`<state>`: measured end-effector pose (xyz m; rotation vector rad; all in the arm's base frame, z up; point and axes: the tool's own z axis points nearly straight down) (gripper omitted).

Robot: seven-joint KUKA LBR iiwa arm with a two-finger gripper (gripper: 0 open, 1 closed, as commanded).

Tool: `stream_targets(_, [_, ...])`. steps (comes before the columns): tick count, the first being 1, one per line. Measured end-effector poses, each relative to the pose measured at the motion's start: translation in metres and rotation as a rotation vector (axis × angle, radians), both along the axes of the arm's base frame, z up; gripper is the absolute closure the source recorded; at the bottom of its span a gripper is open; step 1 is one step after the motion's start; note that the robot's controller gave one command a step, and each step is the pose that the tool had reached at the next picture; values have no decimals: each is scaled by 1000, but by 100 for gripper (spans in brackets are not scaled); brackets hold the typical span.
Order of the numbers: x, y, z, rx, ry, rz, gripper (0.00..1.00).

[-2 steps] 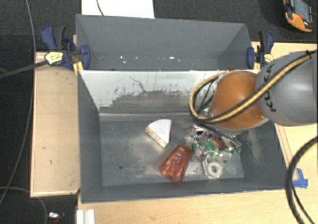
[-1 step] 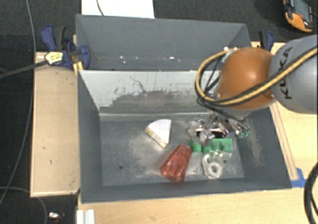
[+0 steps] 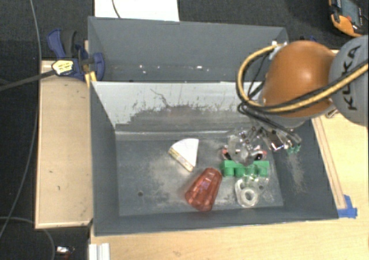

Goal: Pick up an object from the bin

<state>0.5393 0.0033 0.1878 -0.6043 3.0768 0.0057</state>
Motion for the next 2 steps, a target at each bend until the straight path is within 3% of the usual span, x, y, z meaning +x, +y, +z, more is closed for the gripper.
stream_targets(1, [-23, 5, -106, 1, -6, 109, 100])
stream_targets(2, [-27, 1, -121, 0, -9, 155, 0])
